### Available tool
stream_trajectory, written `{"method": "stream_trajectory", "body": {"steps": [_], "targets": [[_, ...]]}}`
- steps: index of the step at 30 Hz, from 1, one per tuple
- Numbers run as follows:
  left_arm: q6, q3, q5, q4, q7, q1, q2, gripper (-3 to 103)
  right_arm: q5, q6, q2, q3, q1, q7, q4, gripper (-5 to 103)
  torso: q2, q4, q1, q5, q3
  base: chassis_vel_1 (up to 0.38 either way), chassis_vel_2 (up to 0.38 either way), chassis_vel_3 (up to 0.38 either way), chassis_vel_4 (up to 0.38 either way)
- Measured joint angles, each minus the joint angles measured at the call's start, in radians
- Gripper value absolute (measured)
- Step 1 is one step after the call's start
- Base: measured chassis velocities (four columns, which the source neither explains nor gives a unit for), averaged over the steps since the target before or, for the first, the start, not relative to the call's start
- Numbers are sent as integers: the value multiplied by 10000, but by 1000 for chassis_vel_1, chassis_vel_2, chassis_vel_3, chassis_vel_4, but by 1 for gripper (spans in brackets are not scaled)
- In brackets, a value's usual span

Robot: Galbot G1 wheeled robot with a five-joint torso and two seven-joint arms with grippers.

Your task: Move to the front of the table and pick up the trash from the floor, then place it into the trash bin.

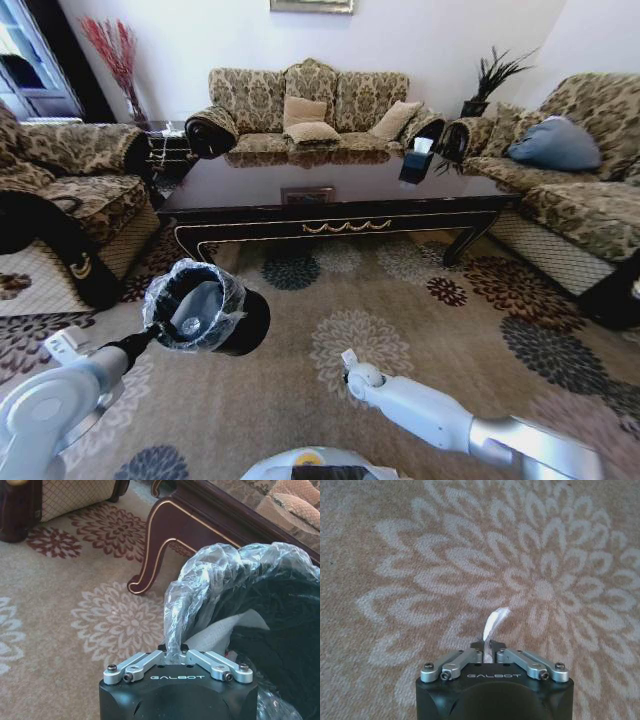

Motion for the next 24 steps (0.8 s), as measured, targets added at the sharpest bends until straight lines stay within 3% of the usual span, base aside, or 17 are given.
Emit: {"method": "stream_trajectory", "body": {"steps": [8, 13, 16, 18, 19, 21, 23, 24], "targets": [[0, 15, 36, -11, 1, 61, -27, 2, 0, 296, -209, 145, 27, 120, 409, 0, 0, 14, 0, -4, -2, 0, 0, 0, 0], [0, 187, 155, 24, 6, 85, -99, 2, -250, 1233, -361, 568, 185, -182, 896, 0, 2, 13, -1, -1, -3, 0, 0, 0, 0], [0, 474, 360, 223, 44, 56, -128, 2, -806, 2395, -579, 984, 508, -860, 1703, 0, 2, 14, -1, -1, -3, 0, 0, 0, 0], [0, 672, 413, 366, 47, 7, -129, 2, -1671, 3675, -790, 1114, 837, -1732, 2250, 0, 2, 14, -1, -2, -3, 0, 0, 0, 0], [0, 672, 413, 366, 47, 7, -129, 2, -1671, 3675, -790, 1114, 837, -1732, 2250, 0, 2, 14, -1, -2, -3, 0, 0, 0, 0], [0, 915, 526, 509, 60, -47, -139, 2, -2448, 5004, -979, 1179, 1305, -2777, 2751, 0, 3, 13, -3, -1, -4, 0, 0, 0, 0], [0, 1167, 719, 656, 70, -110, -157, 2, -2395, 5856, -1084, 1177, 1970, -3411, 3414, 0, 3, 13, -3, -2, -3, 0, 0, 0, 0], [0, 1167, 719, 656, 70, -110, -157, 2, -2395, 5856, -1084, 1177, 1970, -3411, 3414, 0, 3, 13, -3, -2, -3, 0, 0, 0, 0]]}}
